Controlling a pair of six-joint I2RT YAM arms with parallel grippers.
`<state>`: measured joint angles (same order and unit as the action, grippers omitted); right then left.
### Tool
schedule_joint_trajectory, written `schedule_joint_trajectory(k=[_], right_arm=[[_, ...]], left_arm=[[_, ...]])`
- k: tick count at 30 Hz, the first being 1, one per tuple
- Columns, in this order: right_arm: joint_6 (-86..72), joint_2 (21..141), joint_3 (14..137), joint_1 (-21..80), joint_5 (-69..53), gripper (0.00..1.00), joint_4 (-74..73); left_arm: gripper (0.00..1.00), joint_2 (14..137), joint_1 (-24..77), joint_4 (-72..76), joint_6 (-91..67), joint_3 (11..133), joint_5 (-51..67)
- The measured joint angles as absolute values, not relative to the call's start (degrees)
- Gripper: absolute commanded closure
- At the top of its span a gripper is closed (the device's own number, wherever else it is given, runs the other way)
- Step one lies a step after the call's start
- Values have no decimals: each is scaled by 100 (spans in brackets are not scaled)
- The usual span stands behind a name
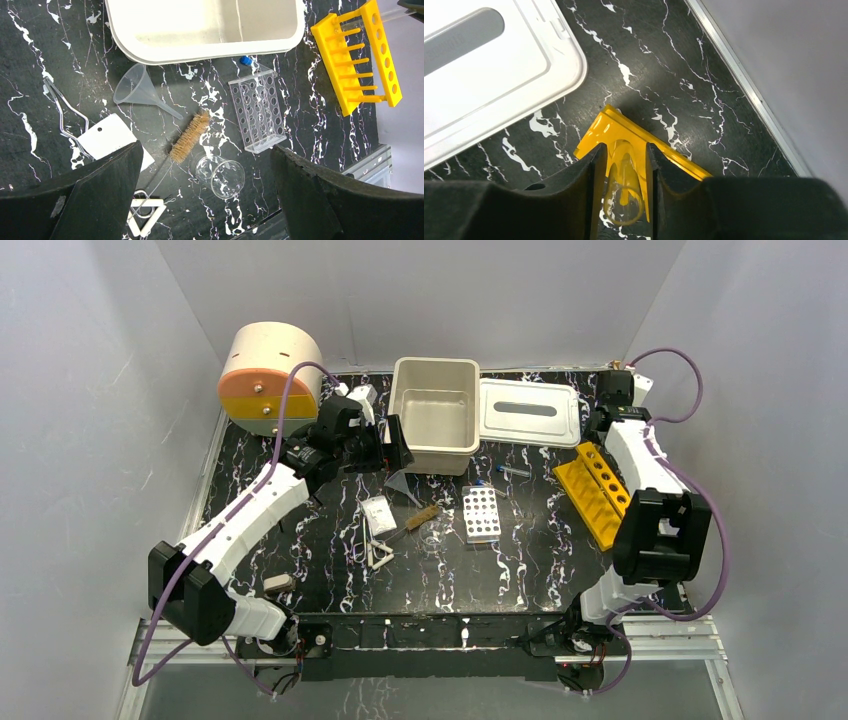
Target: Organize the chemistry lab equipment
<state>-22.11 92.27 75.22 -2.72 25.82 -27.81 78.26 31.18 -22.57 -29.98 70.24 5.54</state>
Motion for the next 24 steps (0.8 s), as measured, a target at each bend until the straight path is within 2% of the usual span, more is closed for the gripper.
schedule_joint_trajectory(k=[5,12,19,24], right_arm=[[-2187,9319,7524,-287,2458,30,-2910],[-2082,9262,8018,-287,1953,21,-3192],[-1841,8683,8573,-290,1708,22,-3465],[-1474,8276,8833,-290,1157,33,-3581]], left_arm=[[2,7826,3114,-2259,-2961,7035,556],[2,7832,3081,-2276,-2893,7216,523],[2,7835,3070,-2338,-2808,7323,399],[2,7835,3070,-2414,-2801,7334,362]])
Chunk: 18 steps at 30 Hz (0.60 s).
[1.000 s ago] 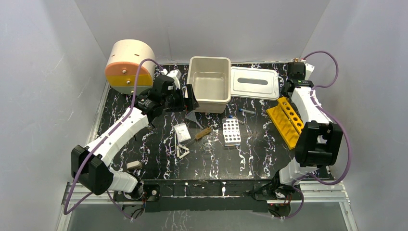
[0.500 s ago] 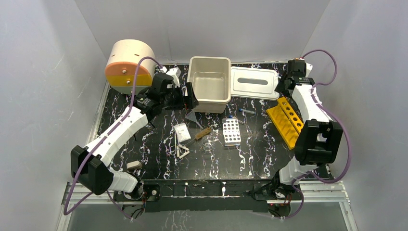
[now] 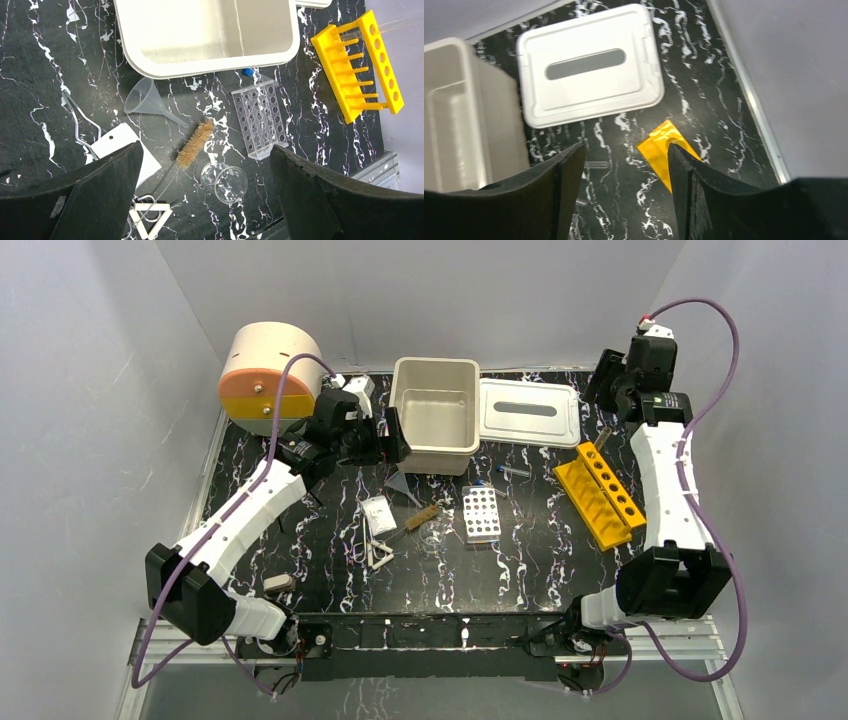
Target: Organize the chemistry lab equipment
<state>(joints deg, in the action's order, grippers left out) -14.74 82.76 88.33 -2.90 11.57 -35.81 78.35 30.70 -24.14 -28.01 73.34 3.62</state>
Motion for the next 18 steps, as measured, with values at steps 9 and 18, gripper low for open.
schedule_joint_trajectory(k=[9,18], right_arm=[[-1306,8012,8611,432,-3,31,-3642],[-1990,7721,6820,1570,-429,16,-3579]], left_arm=[[2,7835,3059,-2447,-2877,7400,360],[2,7896,3052,-2473,-2954,7487,360]])
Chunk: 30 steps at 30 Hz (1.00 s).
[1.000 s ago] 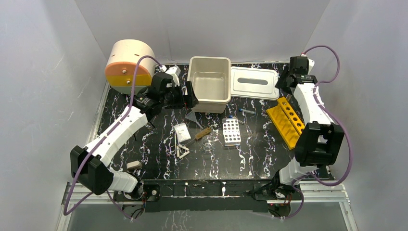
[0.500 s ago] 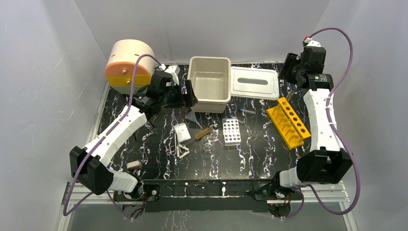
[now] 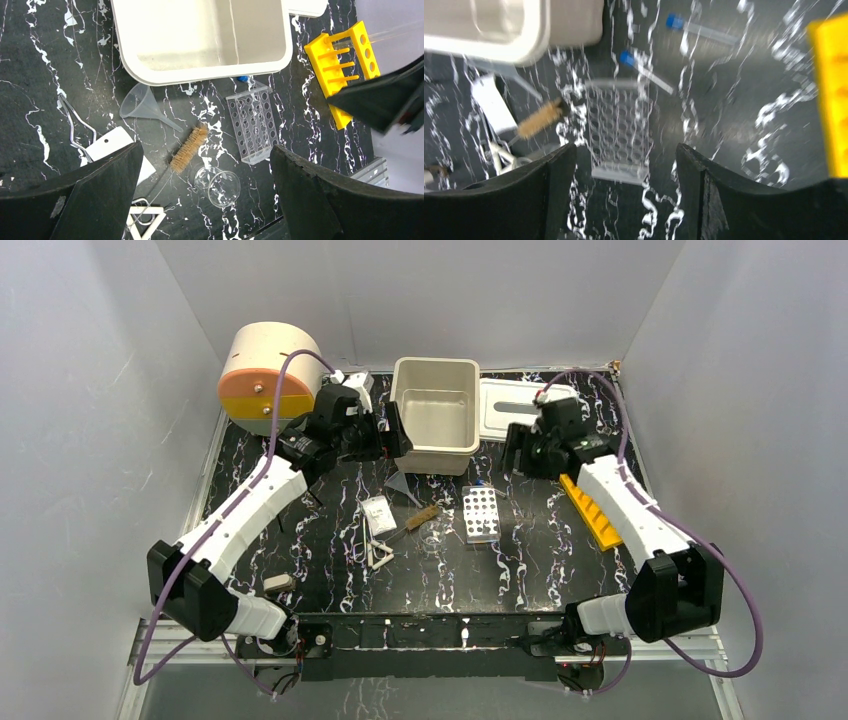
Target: Organize the chemistry lab equipment
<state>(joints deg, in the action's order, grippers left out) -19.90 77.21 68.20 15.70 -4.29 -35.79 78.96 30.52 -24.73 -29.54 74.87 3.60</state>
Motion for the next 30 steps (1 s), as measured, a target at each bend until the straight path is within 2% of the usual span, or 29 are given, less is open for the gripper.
schedule_joint_trajectory(k=[3,8,18,30], right_arm=[[-2390,7629,6139,1955,-397,12,-3459],[-2877,7627,5277,2541,-119,15,-3111],[-3564,8090,5076,2753,738,36,-2626],[-3651,8680,5100,2755,913,32,-2333]], left_arm=[[2,8001,3052,-2464,-2967,7607,362],[2,8119,3052,-2447,-3004,7636,366],[2,8145,3052,-2447,-3072,7636,368],[2,8145,3052,-2445,-3076,7636,384]])
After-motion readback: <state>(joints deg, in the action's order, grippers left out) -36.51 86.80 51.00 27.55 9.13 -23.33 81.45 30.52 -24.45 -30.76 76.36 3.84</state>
